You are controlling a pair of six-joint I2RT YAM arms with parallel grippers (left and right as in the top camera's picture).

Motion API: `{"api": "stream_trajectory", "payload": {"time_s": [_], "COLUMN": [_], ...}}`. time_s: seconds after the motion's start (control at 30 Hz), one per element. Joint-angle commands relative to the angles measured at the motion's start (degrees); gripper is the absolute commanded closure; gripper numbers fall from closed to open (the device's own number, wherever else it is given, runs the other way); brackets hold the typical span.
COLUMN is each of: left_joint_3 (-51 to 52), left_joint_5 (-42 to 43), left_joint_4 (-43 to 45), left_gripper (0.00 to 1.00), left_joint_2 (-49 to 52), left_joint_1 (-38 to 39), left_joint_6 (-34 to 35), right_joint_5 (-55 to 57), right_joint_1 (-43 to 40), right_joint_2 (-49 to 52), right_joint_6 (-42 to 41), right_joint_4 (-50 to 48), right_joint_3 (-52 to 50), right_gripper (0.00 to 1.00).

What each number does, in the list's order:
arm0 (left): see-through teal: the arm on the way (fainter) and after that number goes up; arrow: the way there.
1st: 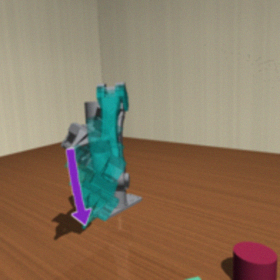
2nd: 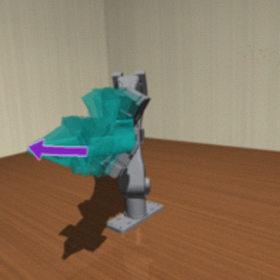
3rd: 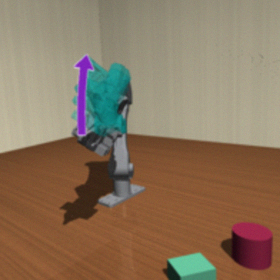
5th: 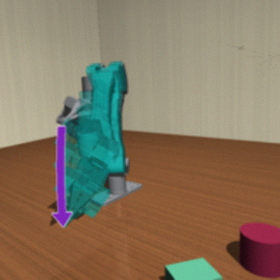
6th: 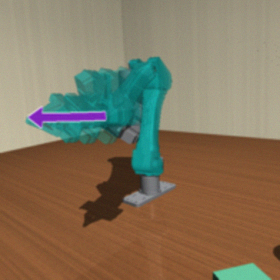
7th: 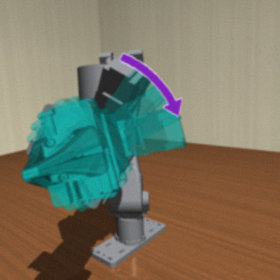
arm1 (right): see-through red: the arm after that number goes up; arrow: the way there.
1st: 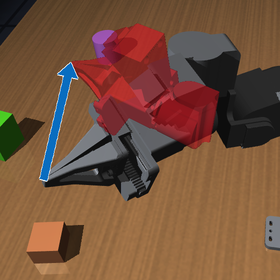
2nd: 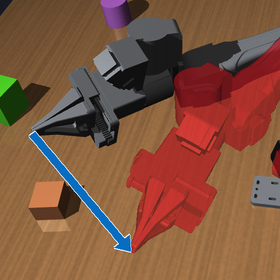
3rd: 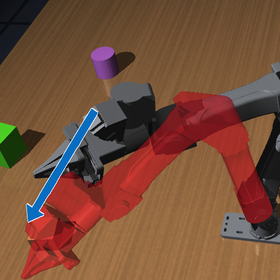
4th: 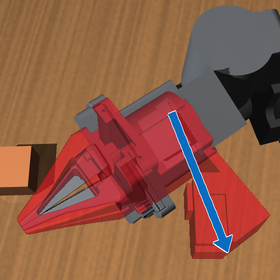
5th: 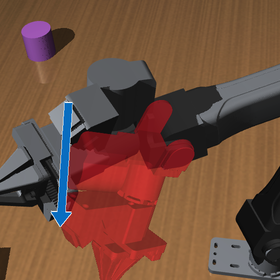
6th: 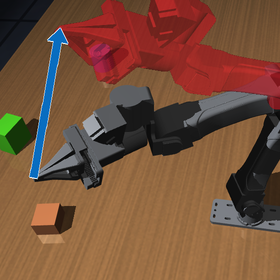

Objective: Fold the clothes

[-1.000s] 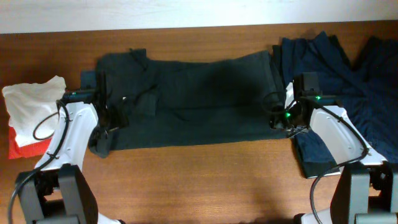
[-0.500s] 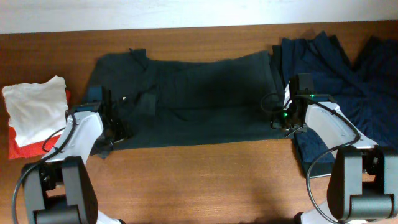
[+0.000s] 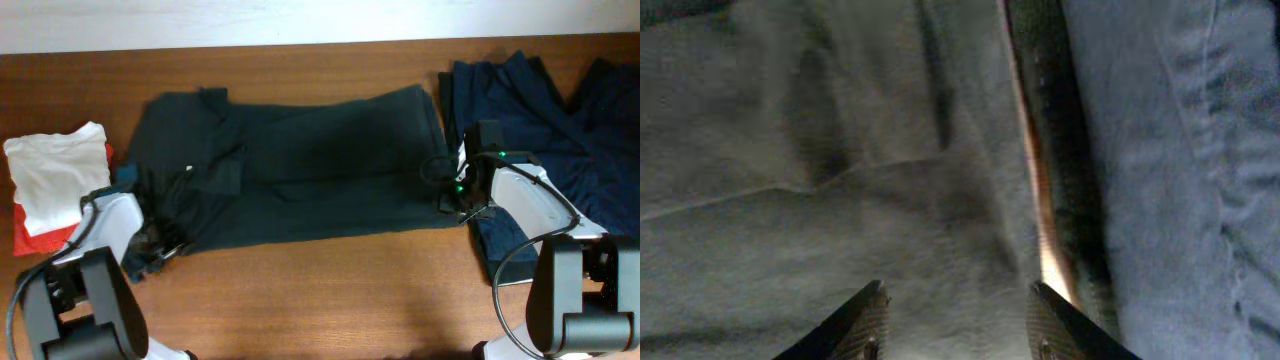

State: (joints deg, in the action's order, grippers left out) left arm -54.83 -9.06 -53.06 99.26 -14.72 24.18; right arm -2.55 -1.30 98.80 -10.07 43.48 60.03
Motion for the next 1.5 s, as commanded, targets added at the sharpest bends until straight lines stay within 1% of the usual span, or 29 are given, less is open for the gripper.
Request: {"api": "stream_trajectory", "payload": {"time_s": [0.0,0.1,0.2,0.37,0.4,0.43,0.47,0.53,0.67,0.83,0.87,0.9,0.97,1.0,1.1,1.23,1.37,1.4,1.43,1.47], "left_joint_3": [2.08,2.05,1.55,0.83,0.83,0.83,0.83,0.83,0.83,0.83,0.83,0.83,0.83,0.83,0.83,0.83,0.83,0.83,0.83,0.83], "left_joint_5": [-6.38,-7.32,-7.74,-6.38,-5.25,-4.59,-3.67,-2.03,-1.79,-0.79,-0.79,-0.79,-0.79,-0.79,-0.79,-0.79,-0.79,-0.79,-0.81,-0.79], "left_joint_4": [-3.02,-3.13,-3.15,-3.15,-2.89,-2.43,-1.77,-0.81,-0.70,-0.50,-0.50,-0.50,-0.48,-0.44,-0.35,-0.33,-0.26,-0.15,-0.13,-0.09], "left_gripper": [0.16,0.15,0.15,0.13,0.06,0.02,0.01,0.01,0.01,0.01,0.01,0.01,0.01,0.01,0.01,0.01,0.01,0.01,0.01,0.01], "left_joint_2": [0.98,0.37,-1.51,-8.50,-10.12,-11.15,-12.09,-13.79,-14.75,-14.75,-14.75,-14.75,-14.75,-14.75,-14.75,-14.75,-14.75,-14.75,-14.75,-14.75], "left_joint_1": [-3.15,-3.08,-3.08,-3.08,-3.08,-3.06,-3.06,-3.06,-3.08,-3.06,-3.06,-3.06,-3.08,-3.08,-3.06,-3.08,-3.08,-3.06,-3.08,-3.06], "left_joint_6": [2.23,2.62,2.60,2.58,2.54,2.54,2.47,1.68,1.46,0.59,0.59,0.59,0.59,0.59,0.61,0.59,0.61,0.61,0.59,0.61], "right_joint_5": [0.68,0.63,-0.17,-7.87,-8.55,-9.27,-10.05,-10.47,-10.34,-9.03,-8.09,-7.91,-7.93,-7.96,-7.96,-7.96,-8.02,-8.09,-8.44,-8.41], "right_joint_1": [-0.26,-0.26,-0.26,-0.20,-0.02,0.26,0.66,1.79,2.10,2.03,2.05,2.05,2.03,2.05,2.03,2.05,2.05,2.05,2.05,2.05], "right_joint_2": [0.26,0.26,0.24,0.33,0.74,1.18,1.90,3.93,6.56,7.32,7.32,7.32,7.32,7.32,7.26,7.19,7.21,7.21,7.21,7.21], "right_joint_6": [0.13,0.13,0.13,0.20,0.17,0.17,0.22,0.81,0.52,0.11,0.11,0.11,-1.03,-1.40,-1.38,-1.36,-1.38,-1.38,-1.36,-1.36], "right_joint_4": [1.68,2.73,0.83,-4.63,-5.22,-5.51,-6.08,-7.41,-10.01,-11.43,-11.34,-11.21,-11.21,-11.30,-9.68,-4.48,-5.75,-7.54,-8.74,-9.68], "right_joint_3": [-0.04,-0.02,0.68,2.34,2.34,2.34,2.34,2.34,2.34,2.34,2.34,2.34,2.34,2.36,4.13,11.06,14.71,14.93,14.93,14.93], "right_gripper": [0.52,0.52,0.52,0.54,0.55,0.55,0.54,0.55,0.59,0.59,0.64,0.71,0.93,0.96,0.96,0.96,0.96,0.90,0.69,0.63]}}
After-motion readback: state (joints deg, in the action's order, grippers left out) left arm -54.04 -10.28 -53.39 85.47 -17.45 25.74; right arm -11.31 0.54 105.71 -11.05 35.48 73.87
